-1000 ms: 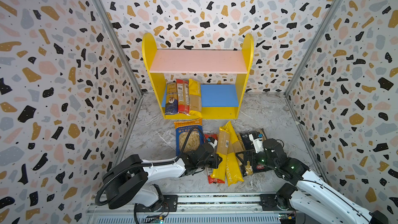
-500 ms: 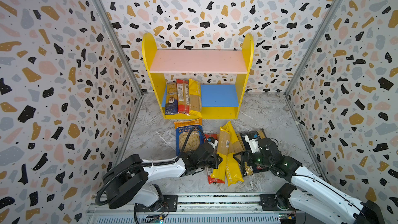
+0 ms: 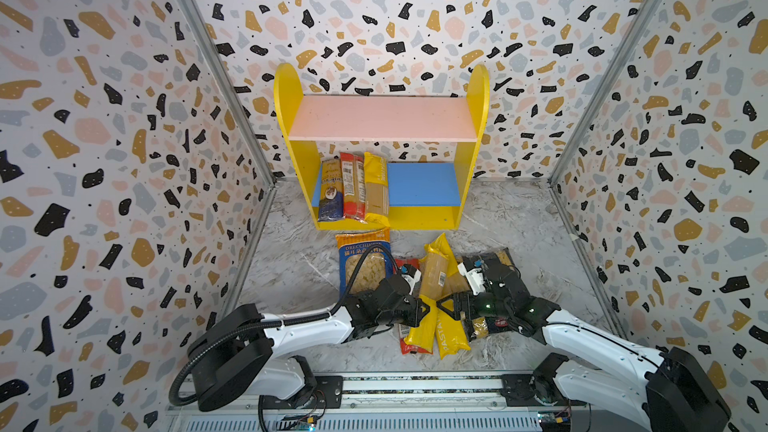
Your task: Place and organize the pasta boxes and bags onto the shelf
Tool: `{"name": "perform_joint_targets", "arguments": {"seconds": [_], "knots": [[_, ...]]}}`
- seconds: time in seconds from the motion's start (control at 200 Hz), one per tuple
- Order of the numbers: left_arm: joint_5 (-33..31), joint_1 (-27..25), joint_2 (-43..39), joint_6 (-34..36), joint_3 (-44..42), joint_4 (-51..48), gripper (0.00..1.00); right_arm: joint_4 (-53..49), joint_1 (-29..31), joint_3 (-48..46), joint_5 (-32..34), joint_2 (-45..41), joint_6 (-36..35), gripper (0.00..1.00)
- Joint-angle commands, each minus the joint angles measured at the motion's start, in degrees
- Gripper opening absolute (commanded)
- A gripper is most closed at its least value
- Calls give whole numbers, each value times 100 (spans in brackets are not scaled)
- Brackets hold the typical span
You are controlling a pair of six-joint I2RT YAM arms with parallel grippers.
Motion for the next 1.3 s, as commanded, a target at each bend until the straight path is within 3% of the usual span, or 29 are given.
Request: {"name": "perform_joint_targets", "arguments": {"seconds": [0.0, 0.681, 0.986, 1.296], "knots": [[143, -28, -338, 164, 183, 752, 0, 488, 21, -29, -285, -60, 101, 94], [-459, 2, -925, 637, 1012, -508, 0, 503, 0, -51, -446, -497, 327, 95], [-600, 42, -835, 797, 1701, -819, 0, 1031, 8, -306, -1012, -626, 544, 95], [-552, 42, -682, 695, 1954, -622, 0, 2349, 75, -579, -1629, -646, 1066, 95]]}}
